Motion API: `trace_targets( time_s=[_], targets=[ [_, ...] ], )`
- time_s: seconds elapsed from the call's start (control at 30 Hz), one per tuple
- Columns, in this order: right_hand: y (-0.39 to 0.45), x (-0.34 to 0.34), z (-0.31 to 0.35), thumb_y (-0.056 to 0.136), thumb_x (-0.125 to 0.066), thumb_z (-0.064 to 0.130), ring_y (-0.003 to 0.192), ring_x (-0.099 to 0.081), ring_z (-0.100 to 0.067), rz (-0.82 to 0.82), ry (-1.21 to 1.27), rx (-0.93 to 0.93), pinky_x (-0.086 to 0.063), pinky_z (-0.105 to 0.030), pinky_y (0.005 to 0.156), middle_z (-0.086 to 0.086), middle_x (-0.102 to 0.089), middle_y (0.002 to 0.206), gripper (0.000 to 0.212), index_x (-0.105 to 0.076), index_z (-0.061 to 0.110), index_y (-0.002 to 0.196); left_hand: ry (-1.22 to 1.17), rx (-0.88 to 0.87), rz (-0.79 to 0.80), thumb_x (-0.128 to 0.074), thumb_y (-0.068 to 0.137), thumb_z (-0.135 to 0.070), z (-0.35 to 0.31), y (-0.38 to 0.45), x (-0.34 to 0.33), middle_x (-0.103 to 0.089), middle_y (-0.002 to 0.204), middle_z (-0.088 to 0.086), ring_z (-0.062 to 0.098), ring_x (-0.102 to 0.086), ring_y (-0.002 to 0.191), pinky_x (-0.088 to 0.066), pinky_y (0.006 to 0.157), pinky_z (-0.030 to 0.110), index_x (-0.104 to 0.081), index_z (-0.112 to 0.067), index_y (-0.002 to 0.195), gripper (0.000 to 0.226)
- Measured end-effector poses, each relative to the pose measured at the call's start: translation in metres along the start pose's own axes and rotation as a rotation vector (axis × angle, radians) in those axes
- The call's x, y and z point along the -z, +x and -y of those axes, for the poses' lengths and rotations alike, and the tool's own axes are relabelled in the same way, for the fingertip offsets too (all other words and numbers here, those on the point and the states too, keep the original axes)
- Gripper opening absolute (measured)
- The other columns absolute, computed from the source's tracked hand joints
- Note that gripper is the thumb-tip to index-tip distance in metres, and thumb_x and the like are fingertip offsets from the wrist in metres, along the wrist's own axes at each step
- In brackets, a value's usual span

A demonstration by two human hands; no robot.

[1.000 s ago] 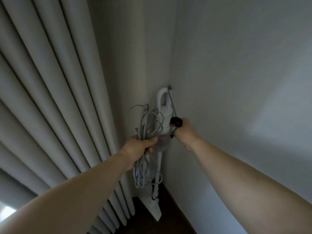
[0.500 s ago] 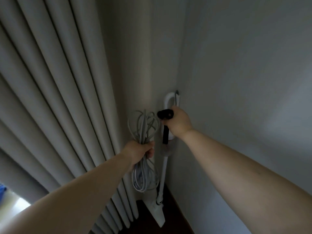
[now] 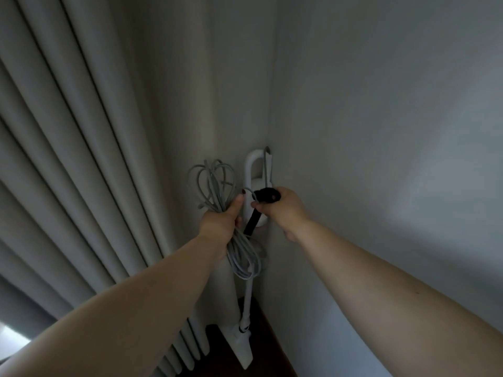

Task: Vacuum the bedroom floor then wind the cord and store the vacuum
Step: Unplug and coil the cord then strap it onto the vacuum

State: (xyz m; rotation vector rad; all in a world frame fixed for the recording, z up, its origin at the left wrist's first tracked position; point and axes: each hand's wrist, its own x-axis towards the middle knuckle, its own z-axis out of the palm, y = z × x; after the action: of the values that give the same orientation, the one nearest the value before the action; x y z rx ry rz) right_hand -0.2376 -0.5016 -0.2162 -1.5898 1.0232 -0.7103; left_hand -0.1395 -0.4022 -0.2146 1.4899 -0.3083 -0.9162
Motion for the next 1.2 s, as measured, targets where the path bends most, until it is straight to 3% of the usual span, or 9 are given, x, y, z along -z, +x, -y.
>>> trace_targets(
  time_s=[0.1, 0.2, 0.3, 0.37, 0.5, 0.6, 0.77, 0.93, 1.2],
  targets=[
    [0.0, 0.002, -0.002, 0.079, -0.075, 0.008, 0.089, -0.061, -0.018, 0.025, -0.051, 0.0, -0.048, -0.021, 0.065, -0.005, -0.065, 0.096, 0.029, -0.061, 0.008, 0.105, -0.048, 0.019, 0.043, -0.075, 0.081, -0.037, -0.001, -0.005, -0.01, -0.071, 0.077, 0.004, 0.008, -0.058, 0.046, -0.048, 0.045, 0.017, -0.068, -0.014, 0.088, 0.025],
    [0.005, 0.003, -0.006, 0.081, -0.074, 0.015, 0.095, -0.063, -0.024, 0.061, -0.018, -0.035, -0.054, -0.034, 0.08, -0.012, -0.067, 0.105, 0.028, -0.063, 0.009, 0.106, -0.051, 0.017, 0.027, -0.071, 0.086, -0.034, -0.005, 0.003, -0.014, -0.067, 0.101, 0.014, 0.016, -0.064, 0.063, -0.053, 0.056, 0.022, -0.065, 0.003, 0.113, 0.046],
    [0.015, 0.013, -0.006, 0.085, -0.065, 0.04, 0.093, -0.065, -0.029, -0.122, 0.05, -0.098, -0.052, -0.044, 0.087, -0.015, -0.07, 0.1, 0.026, -0.064, 0.014, 0.087, 0.056, -0.044, 0.008, -0.068, 0.088, -0.037, -0.007, 0.017, -0.014, -0.062, 0.12, 0.023, 0.031, -0.065, 0.1, -0.055, 0.085, 0.035, -0.058, 0.008, 0.124, 0.058],
    [0.018, 0.024, -0.001, 0.09, -0.056, 0.043, 0.084, -0.059, -0.025, -0.299, 0.06, -0.118, -0.049, -0.038, 0.079, -0.012, -0.065, 0.091, 0.034, -0.062, 0.011, 0.082, 0.095, -0.086, 0.05, -0.068, 0.087, -0.038, -0.01, 0.021, -0.014, -0.062, 0.124, 0.022, 0.034, -0.061, 0.112, -0.051, 0.098, 0.041, -0.06, 0.002, 0.126, 0.057],
    [0.02, 0.041, 0.02, 0.098, -0.051, 0.021, 0.079, -0.052, -0.016, -0.444, 0.101, 0.044, -0.04, -0.023, 0.063, -0.006, -0.061, 0.086, 0.023, -0.067, 0.007, 0.092, 0.09, -0.142, 0.096, -0.068, 0.089, -0.031, -0.017, 0.031, -0.016, -0.063, 0.121, 0.025, 0.032, -0.066, 0.101, -0.055, 0.092, 0.036, -0.058, 0.008, 0.124, 0.053],
    [0.023, 0.044, 0.04, 0.099, -0.049, 0.019, 0.076, -0.053, -0.012, -0.542, 0.184, 0.186, -0.04, -0.014, 0.063, -0.003, -0.062, 0.082, 0.024, -0.067, 0.006, 0.089, 0.125, -0.179, 0.122, -0.066, 0.09, -0.03, -0.021, 0.035, -0.017, -0.062, 0.116, 0.031, 0.015, -0.058, 0.062, -0.051, 0.056, 0.016, -0.056, 0.018, 0.117, 0.056],
    [0.026, 0.046, 0.062, 0.099, -0.05, 0.017, 0.07, -0.054, -0.009, -0.566, 0.291, 0.246, -0.045, -0.022, 0.072, -0.001, -0.062, 0.079, 0.025, -0.06, 0.016, 0.076, 0.171, -0.154, 0.121, -0.064, 0.092, -0.031, -0.017, 0.041, -0.013, -0.067, 0.106, 0.027, 0.024, -0.061, 0.075, -0.051, 0.072, 0.026, -0.059, 0.016, 0.115, 0.053],
    [0.026, 0.055, 0.071, 0.098, -0.051, 0.012, 0.066, -0.045, -0.008, -0.474, 0.143, 0.237, -0.037, -0.02, 0.062, 0.002, -0.052, 0.072, 0.017, -0.056, 0.011, 0.081, 0.129, -0.108, 0.115, -0.061, 0.094, -0.03, -0.021, 0.039, -0.019, -0.051, 0.06, 0.007, 0.016, -0.045, 0.052, -0.04, 0.041, 0.015, -0.055, -0.007, 0.064, 0.039],
    [0.023, 0.075, 0.054, 0.095, -0.053, 0.01, 0.059, -0.043, -0.016, -0.302, 0.031, 0.119, -0.035, -0.024, 0.057, -0.005, -0.049, 0.063, 0.031, -0.048, 0.016, 0.065, -0.006, -0.099, 0.072, -0.06, 0.095, -0.022, -0.031, 0.028, -0.039, -0.057, 0.067, 0.005, 0.015, -0.047, 0.057, -0.044, 0.06, 0.028, -0.058, -0.01, 0.074, 0.025]
  ],
)
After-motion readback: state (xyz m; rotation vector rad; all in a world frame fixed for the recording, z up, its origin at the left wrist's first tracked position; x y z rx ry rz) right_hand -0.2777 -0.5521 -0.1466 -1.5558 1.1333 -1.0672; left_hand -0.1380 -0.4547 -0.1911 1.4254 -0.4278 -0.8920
